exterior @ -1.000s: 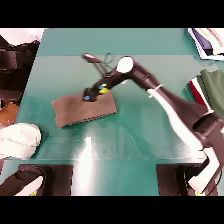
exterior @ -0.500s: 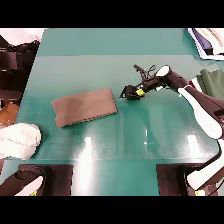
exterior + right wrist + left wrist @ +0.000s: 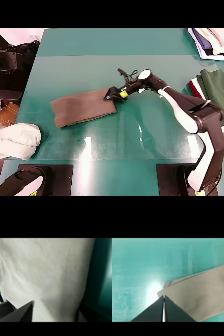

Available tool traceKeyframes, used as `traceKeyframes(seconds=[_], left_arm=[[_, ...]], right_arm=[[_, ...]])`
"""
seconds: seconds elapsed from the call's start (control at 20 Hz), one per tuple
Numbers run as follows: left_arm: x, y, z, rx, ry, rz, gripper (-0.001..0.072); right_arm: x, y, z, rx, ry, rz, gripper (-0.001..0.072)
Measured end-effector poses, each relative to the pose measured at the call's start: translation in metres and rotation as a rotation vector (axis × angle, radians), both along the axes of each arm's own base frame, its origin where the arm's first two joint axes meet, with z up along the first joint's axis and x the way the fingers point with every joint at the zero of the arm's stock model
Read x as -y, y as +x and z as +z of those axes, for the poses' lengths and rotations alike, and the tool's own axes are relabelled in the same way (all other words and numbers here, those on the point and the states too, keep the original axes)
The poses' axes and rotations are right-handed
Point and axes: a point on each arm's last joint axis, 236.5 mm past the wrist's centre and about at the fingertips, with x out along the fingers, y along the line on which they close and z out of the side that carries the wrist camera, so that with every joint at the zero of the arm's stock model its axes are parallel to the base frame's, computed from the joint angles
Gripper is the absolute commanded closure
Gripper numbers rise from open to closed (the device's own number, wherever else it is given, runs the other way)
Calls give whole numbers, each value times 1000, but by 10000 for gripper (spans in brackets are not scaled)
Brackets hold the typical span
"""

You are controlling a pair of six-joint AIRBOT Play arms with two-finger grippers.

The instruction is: Fold the shirts.

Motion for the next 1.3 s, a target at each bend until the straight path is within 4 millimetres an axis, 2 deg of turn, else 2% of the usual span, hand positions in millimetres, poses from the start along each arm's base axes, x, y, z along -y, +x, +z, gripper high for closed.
traceKeyframes(seconds=[0.1,0.15,0.25,0.4,0.5,0.55,0.6,0.7,0.8,0.95,1.1,1.3], left_arm=[[0,0,0,0,0,0,676],[0,0,0,-1,0,1,676],[0,-1,-1,-6,1,1,676],[0,-1,-1,-7,2,0,676],[0,-1,-1,-7,2,0,676],[0,-1,-1,-7,2,0,676],[0,-1,-1,-7,2,0,676],[0,-1,-1,-9,2,0,676],[0,-3,-3,-16,2,0,677],[0,-5,-5,-29,-2,-1,676],[7,-9,-8,-51,-24,-17,676],[19,-15,-13,-86,-66,-44,676]], right_arm=[[-18,-7,-3,20,-6,32,454],[-24,-8,-4,33,-10,43,676],[-33,-6,1,84,-6,68,693],[-37,9,32,171,37,76,694],[-21,30,61,254,42,51,695],[-6,45,77,302,34,28,695],[12,58,92,345,22,5,695],[62,88,124,433,-17,-70,695],[124,116,153,507,-66,-172,695],[231,149,191,591,-137,-365,695],[343,167,220,658,-209,-583,696],[468,170,243,732,-298,-828,696]])
